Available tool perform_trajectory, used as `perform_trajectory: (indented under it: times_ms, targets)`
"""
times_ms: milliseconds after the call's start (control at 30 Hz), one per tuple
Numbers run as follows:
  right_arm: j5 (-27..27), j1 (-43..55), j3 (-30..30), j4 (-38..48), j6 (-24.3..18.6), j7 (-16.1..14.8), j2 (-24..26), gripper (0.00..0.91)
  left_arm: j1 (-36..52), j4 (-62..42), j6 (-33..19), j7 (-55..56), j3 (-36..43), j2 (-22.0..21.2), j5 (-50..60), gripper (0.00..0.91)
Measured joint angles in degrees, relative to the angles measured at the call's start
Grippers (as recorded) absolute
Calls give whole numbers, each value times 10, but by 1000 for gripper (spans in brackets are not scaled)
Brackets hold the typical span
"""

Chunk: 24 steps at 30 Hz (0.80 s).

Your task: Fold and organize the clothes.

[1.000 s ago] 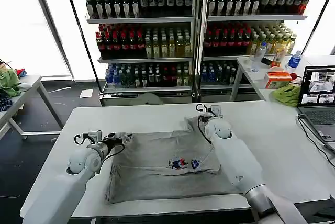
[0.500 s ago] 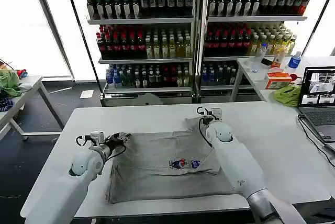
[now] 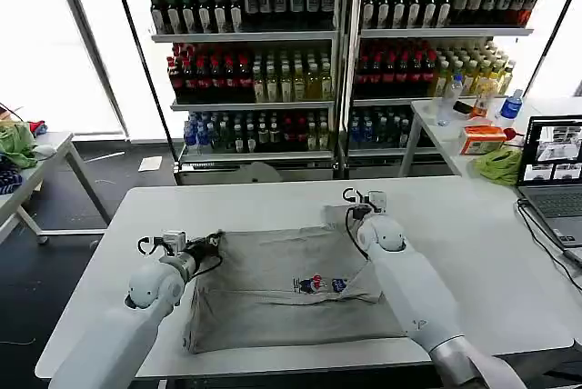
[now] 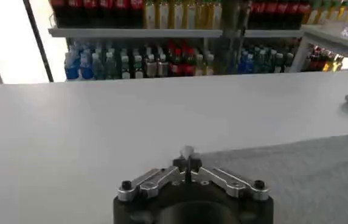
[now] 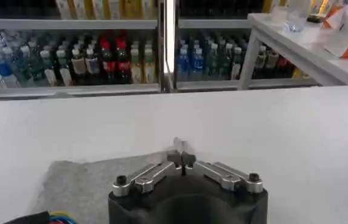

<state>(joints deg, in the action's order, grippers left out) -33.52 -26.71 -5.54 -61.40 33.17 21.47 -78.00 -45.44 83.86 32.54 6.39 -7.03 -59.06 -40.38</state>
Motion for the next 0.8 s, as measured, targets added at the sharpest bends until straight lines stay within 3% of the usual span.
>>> perform_trajectory:
  times_ms: [333, 800]
  targets:
    - [-9, -16, -28, -35, 3, -1, 7, 0, -5, 2, -18, -4, -7, -8, 14, 0]
    - [-5, -55, -62, -151, 3, -9, 30, 0, -23, 45, -43, -5, -27, 6, 26, 0]
